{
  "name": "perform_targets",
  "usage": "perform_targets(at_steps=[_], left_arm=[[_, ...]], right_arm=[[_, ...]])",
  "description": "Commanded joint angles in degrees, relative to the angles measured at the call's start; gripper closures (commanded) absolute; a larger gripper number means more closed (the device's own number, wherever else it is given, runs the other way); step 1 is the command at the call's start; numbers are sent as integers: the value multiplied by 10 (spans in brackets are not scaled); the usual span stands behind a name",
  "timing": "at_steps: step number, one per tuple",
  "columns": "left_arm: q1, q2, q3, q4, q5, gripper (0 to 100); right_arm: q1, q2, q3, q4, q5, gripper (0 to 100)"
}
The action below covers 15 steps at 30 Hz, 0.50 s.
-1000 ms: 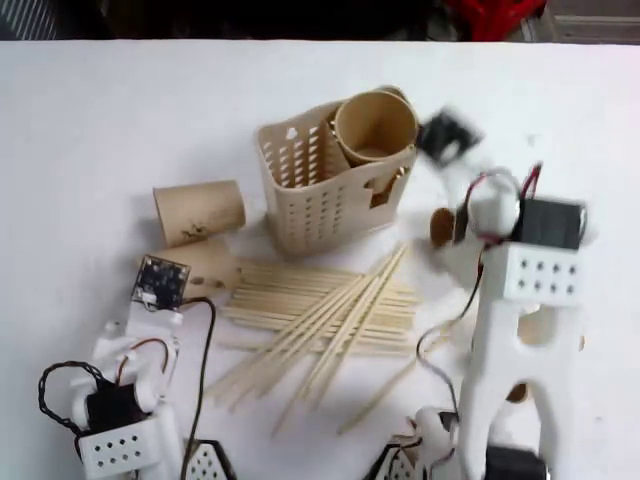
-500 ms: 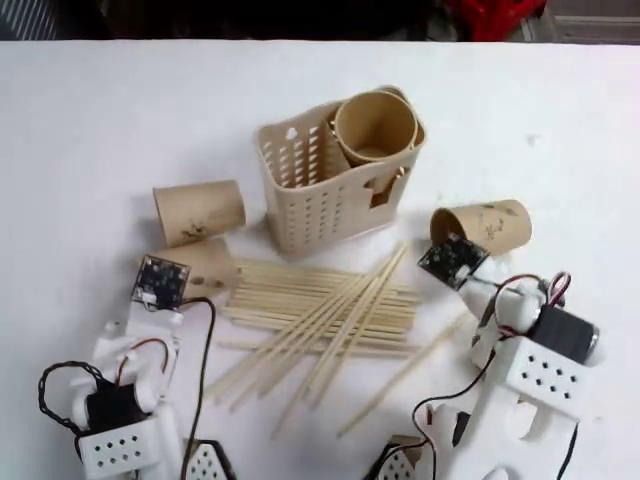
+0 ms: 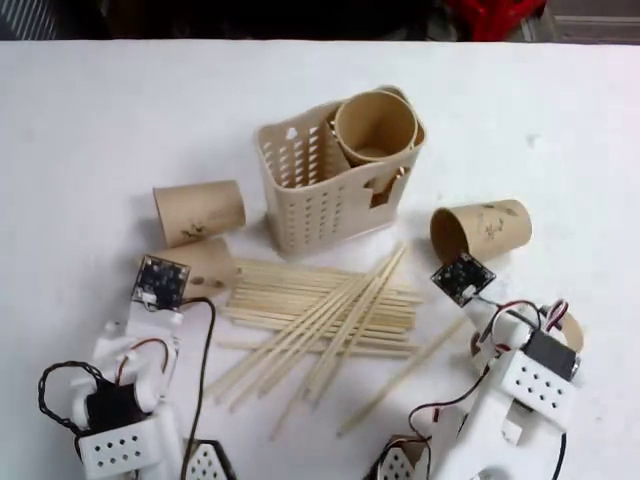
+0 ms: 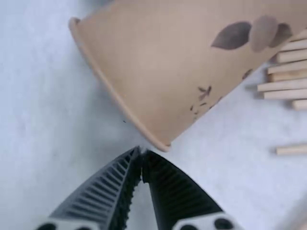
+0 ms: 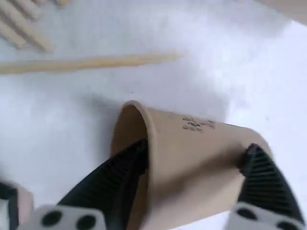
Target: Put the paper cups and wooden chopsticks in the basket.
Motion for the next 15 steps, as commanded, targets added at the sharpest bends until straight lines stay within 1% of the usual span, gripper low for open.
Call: perform_targets(at_steps=[1,2,5,7,11,15], left_arm=[[-4,-4,-1,3,-3,975],[-4,-4,-1,3,-3,975],[-4,-4,-1,3,-3,975],[-4,-4,-1,3,-3,975],[-4,-4,-1,3,-3,975],[-4,-4,-1,3,-3,975]], right_arm=[[8,4,27,-61,0,854],[10,2,28,-71,-9,889],[29,0,2,-90,-79,985],[42,0,-29,-91,-116,972],[49,3,-102,-87,-193,981],[32,4,-215,-29,-294,982]])
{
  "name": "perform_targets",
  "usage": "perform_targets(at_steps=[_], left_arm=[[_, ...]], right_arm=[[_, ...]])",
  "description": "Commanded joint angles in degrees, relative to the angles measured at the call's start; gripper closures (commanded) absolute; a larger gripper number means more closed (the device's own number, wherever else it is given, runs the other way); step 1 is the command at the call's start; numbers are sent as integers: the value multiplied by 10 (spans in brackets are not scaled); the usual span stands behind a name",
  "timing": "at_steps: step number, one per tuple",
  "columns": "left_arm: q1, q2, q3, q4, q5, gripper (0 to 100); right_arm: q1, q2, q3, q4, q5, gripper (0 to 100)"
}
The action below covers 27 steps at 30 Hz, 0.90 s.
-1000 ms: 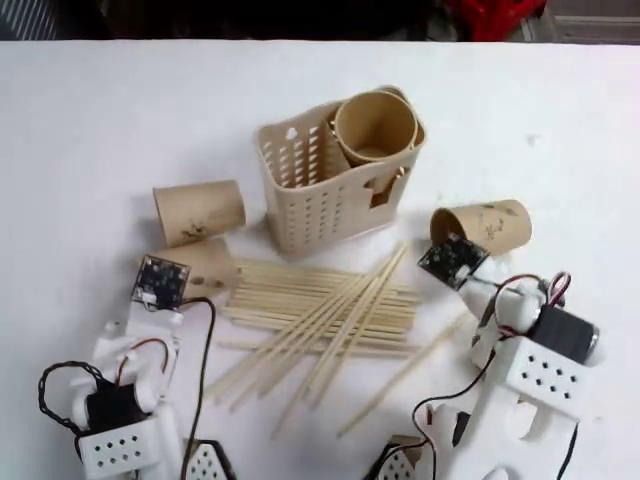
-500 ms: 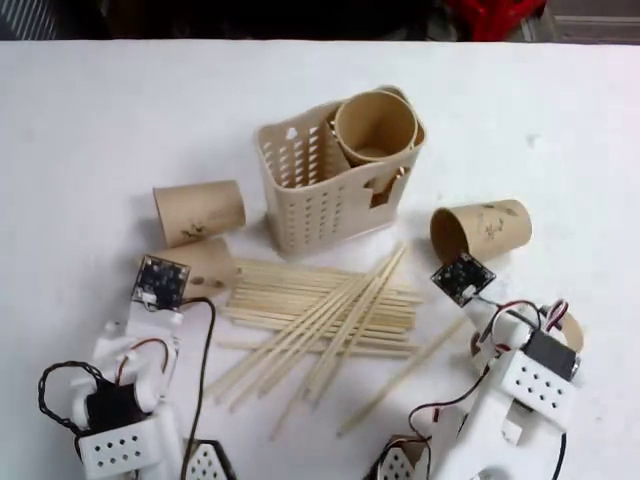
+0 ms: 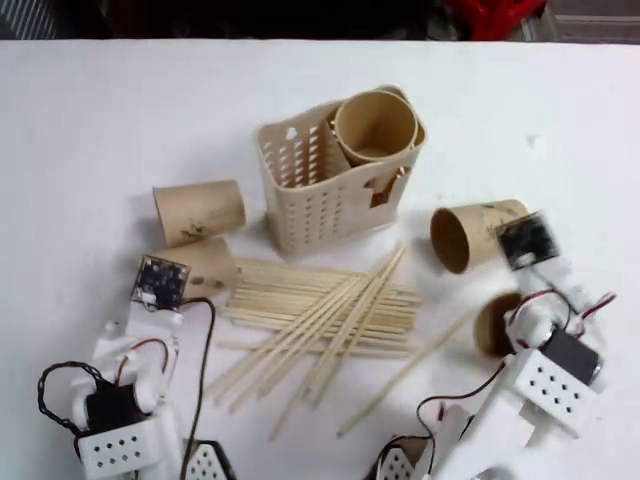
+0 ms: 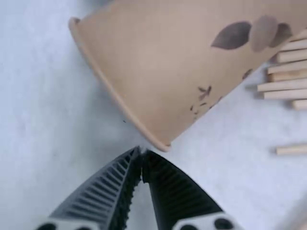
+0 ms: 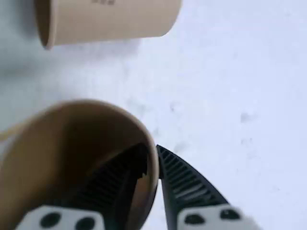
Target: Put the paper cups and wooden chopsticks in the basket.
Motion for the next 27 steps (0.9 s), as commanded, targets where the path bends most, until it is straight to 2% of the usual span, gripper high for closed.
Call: perform_targets(at_steps=[1,8,16,21,27], left_arm=[[-4,-4,-1,3,-3,975],[-4,-4,-1,3,-3,975],[-4,-4,-1,3,-3,975],[-4,-4,-1,3,-3,975],[-4,-4,-1,3,-3,975]], right_arm=[[-16,-7,-128,51,-92,982],[-91,-7,-356,152,-312,981],[-275,31,-513,141,-491,978],[-358,159,-601,101,-571,978],[-404,326,-718,101,-608,978]])
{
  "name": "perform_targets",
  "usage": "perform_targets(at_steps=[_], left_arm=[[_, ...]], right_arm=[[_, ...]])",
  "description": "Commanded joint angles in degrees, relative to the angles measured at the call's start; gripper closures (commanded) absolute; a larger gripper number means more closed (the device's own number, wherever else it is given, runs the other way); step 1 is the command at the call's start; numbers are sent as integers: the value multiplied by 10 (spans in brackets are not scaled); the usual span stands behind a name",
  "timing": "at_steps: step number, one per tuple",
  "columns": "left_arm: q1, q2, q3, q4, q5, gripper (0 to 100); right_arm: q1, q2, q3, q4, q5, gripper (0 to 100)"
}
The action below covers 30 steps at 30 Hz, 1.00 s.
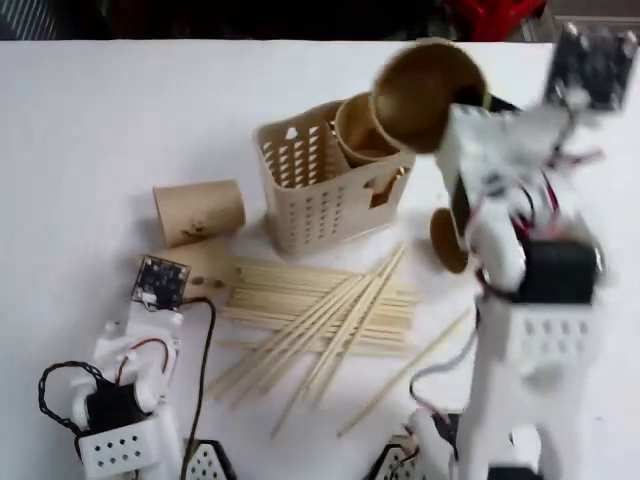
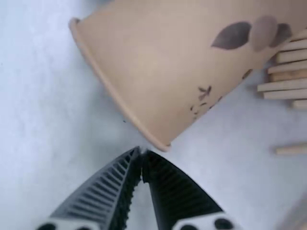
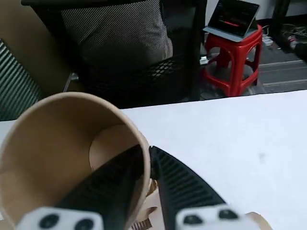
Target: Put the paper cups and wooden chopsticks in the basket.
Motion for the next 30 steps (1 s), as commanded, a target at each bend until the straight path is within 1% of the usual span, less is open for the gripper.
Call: perform_targets(at_steps=[1,6,12,26,28,30], left_arm=[[-4,-4,-1,3,-3,975],[-4,-4,-1,3,-3,975],[-4,-4,-1,3,-3,975],[-4,-4,-1,3,-3,975],[-4,-4,-1,3,-3,975],[-4,-4,-1,3,-3,975]], right_arm=[[-28,82,-69,-14,-14,979],[-45,155,-78,-7,-14,981],[-43,187,-78,-11,-14,978],[-38,145,-83,-7,-9,975],[-40,145,-83,-7,-9,947],[-41,149,-86,-7,-10,884]])
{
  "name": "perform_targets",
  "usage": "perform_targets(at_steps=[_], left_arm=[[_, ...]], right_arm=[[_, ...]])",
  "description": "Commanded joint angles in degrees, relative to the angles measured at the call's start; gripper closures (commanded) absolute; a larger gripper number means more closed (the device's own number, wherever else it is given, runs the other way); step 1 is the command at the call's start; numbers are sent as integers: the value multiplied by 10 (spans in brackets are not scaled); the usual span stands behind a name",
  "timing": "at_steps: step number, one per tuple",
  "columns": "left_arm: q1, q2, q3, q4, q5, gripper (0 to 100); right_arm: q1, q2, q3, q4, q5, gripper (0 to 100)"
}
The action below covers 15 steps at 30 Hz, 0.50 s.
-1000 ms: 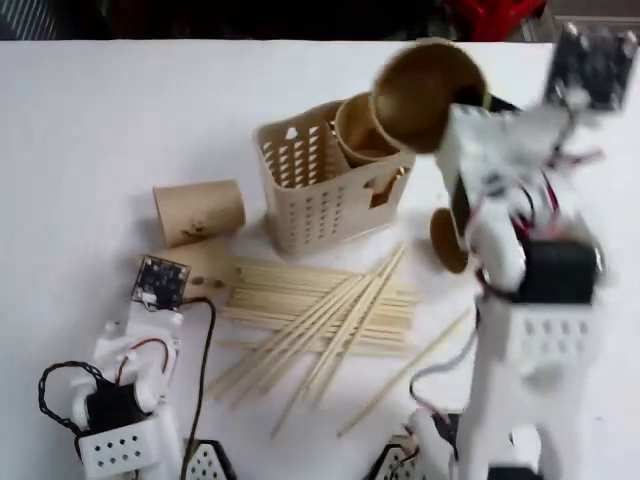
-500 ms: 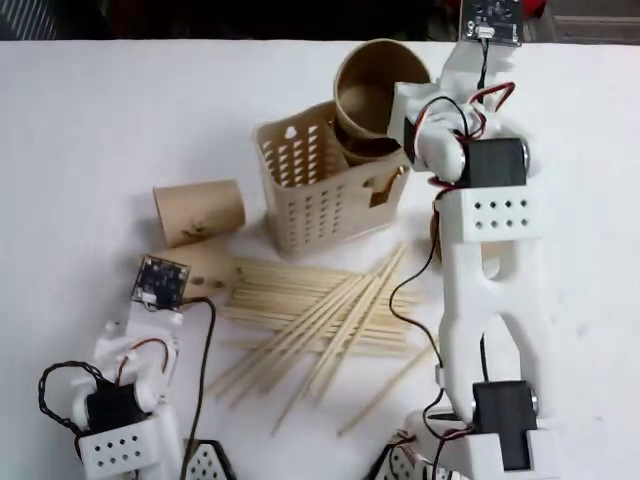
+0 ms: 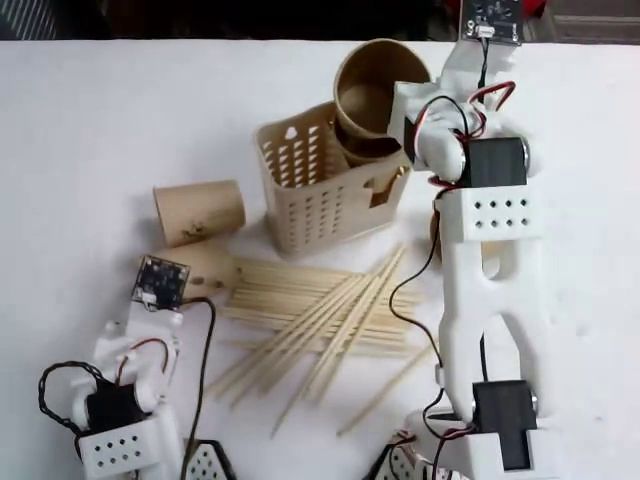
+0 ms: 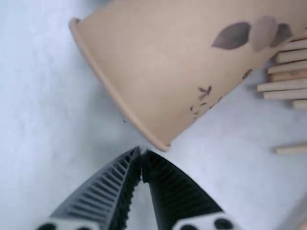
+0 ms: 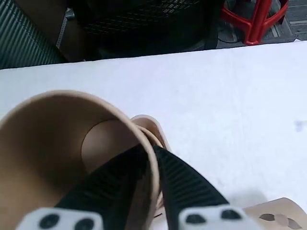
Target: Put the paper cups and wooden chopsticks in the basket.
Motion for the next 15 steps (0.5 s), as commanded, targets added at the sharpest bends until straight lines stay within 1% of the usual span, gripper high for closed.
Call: perform_targets(at_steps=[1,4,9,15], left_arm=[[-4,-4,-1,3,-3,975],[-4,-4,-1,3,-3,975],[-4,-4,-1,3,-3,975],[-4,-4,-1,3,-3,975]], right_arm=[[-4,-43,-35,-6,-2,850],[-4,-50,-37,-6,-1,783],[-5,-64,-48,-8,-1,779],[-43,-47,-46,-34,0,776]])
